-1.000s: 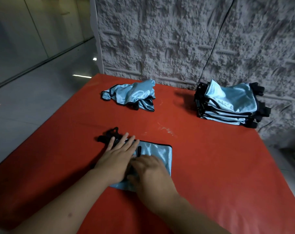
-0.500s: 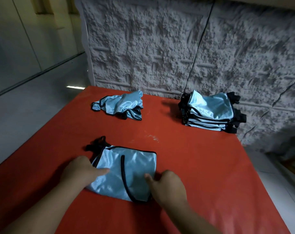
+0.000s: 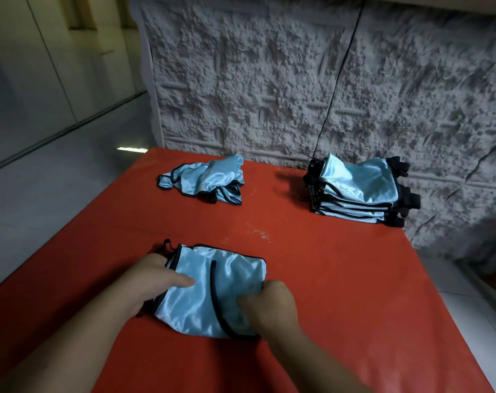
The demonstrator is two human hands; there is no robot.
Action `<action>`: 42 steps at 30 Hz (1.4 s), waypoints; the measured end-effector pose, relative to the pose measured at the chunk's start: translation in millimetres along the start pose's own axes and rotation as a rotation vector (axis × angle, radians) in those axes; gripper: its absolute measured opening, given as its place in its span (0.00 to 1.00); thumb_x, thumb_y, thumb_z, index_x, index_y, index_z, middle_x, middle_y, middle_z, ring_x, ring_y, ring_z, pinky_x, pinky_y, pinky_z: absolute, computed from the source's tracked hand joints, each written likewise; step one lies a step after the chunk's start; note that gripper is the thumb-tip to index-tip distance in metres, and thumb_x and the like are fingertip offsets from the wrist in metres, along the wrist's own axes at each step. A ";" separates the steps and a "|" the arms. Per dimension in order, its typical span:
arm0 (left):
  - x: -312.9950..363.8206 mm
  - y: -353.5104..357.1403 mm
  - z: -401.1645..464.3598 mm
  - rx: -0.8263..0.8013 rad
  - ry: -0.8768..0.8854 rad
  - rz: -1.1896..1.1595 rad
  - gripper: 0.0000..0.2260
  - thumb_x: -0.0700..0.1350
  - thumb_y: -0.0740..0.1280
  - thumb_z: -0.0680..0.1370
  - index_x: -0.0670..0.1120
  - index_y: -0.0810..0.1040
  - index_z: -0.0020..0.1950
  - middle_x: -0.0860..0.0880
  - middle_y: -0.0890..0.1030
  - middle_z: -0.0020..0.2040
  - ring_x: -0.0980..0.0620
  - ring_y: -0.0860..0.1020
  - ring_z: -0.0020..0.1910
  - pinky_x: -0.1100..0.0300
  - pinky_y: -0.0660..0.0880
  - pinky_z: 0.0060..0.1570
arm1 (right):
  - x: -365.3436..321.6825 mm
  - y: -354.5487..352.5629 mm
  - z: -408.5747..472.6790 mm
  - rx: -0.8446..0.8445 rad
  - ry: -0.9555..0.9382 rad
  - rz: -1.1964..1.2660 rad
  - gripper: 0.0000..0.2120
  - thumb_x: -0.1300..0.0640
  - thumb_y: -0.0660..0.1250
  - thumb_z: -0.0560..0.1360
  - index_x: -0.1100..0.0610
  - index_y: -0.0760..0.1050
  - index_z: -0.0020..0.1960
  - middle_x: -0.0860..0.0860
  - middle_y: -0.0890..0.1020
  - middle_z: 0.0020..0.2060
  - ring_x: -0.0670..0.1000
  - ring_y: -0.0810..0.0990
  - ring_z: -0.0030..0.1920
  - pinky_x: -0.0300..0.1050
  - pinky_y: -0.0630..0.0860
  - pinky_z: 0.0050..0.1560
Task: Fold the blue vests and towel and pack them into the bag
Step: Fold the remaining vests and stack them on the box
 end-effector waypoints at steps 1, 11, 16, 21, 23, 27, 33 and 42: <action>0.4 -0.3 -0.6 -0.022 -0.014 -0.042 0.16 0.43 0.81 0.67 0.43 0.85 0.52 0.45 0.87 0.44 0.45 0.86 0.45 0.45 0.81 0.55 | 1.0 -0.4 1.8 -0.007 0.000 0.085 0.10 0.54 0.69 0.64 0.60 0.81 0.41 0.51 0.83 0.33 0.53 0.84 0.36 0.43 0.76 0.32; 10.9 14.1 -14.3 0.005 0.093 -0.335 0.28 0.39 0.79 0.70 0.59 0.73 0.64 0.50 0.78 0.57 0.47 0.80 0.56 0.48 0.78 0.55 | 12.8 -26.0 -7.5 -0.168 0.103 0.549 0.13 0.74 0.75 0.67 0.68 0.76 0.48 0.59 0.83 0.27 0.53 0.80 0.24 0.42 0.76 0.26; 23.1 32.0 -31.7 -0.145 0.225 -0.321 0.20 0.36 0.73 0.76 0.61 0.81 0.58 0.49 0.85 0.55 0.47 0.84 0.54 0.47 0.79 0.59 | 30.0 -49.3 -11.0 -0.080 0.069 0.589 0.21 0.77 0.70 0.69 0.64 0.72 0.58 0.62 0.85 0.35 0.58 0.84 0.29 0.46 0.80 0.27; 31.2 79.7 -27.5 -0.120 0.256 -0.216 0.09 0.37 0.71 0.78 0.50 0.88 0.47 0.56 0.85 0.52 0.61 0.79 0.57 0.66 0.71 0.56 | 60.2 -85.0 -8.3 0.038 0.034 0.484 0.22 0.73 0.70 0.66 0.55 0.75 0.56 0.59 0.85 0.44 0.59 0.86 0.39 0.55 0.83 0.39; 35.5 104.3 -24.6 -0.148 0.239 -0.203 0.08 0.38 0.70 0.79 0.48 0.88 0.47 0.55 0.86 0.51 0.63 0.78 0.56 0.67 0.70 0.54 | 70.5 -101.6 -7.7 0.099 0.049 0.453 0.22 0.73 0.67 0.66 0.52 0.74 0.53 0.58 0.84 0.42 0.56 0.84 0.35 0.48 0.79 0.34; 45.6 139.5 -24.4 -0.174 0.278 -0.146 0.07 0.40 0.76 0.74 0.49 0.86 0.51 0.56 0.85 0.51 0.61 0.79 0.56 0.68 0.71 0.53 | 93.1 -127.3 2.5 0.232 0.056 0.478 0.20 0.73 0.65 0.65 0.52 0.74 0.51 0.58 0.84 0.37 0.50 0.77 0.27 0.41 0.70 0.25; 92.7 164.5 -10.5 -0.104 0.490 -0.018 0.16 0.39 0.76 0.73 0.57 0.84 0.56 0.59 0.82 0.57 0.62 0.78 0.60 0.63 0.73 0.61 | 95.3 -165.7 28.6 0.297 0.017 0.598 0.12 0.72 0.65 0.70 0.57 0.82 0.40 0.49 0.78 0.25 0.48 0.71 0.26 0.41 0.66 0.28; 257.3 179.4 54.1 -0.096 0.736 -0.173 0.18 0.35 0.75 0.74 0.51 0.83 0.60 0.53 0.82 0.60 0.59 0.78 0.60 0.65 0.73 0.59 | 17.6 -295.0 109.1 0.437 -0.274 0.624 0.09 0.67 0.71 0.76 0.53 0.85 0.47 0.52 0.85 0.38 0.45 0.80 0.31 0.36 0.74 0.30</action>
Point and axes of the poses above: each hand's wrist, its own z-axis towards the middle knuckle, its own y-axis out of the palm, x = y × z, the point moved 2 cm from there along z, towards the middle knuckle
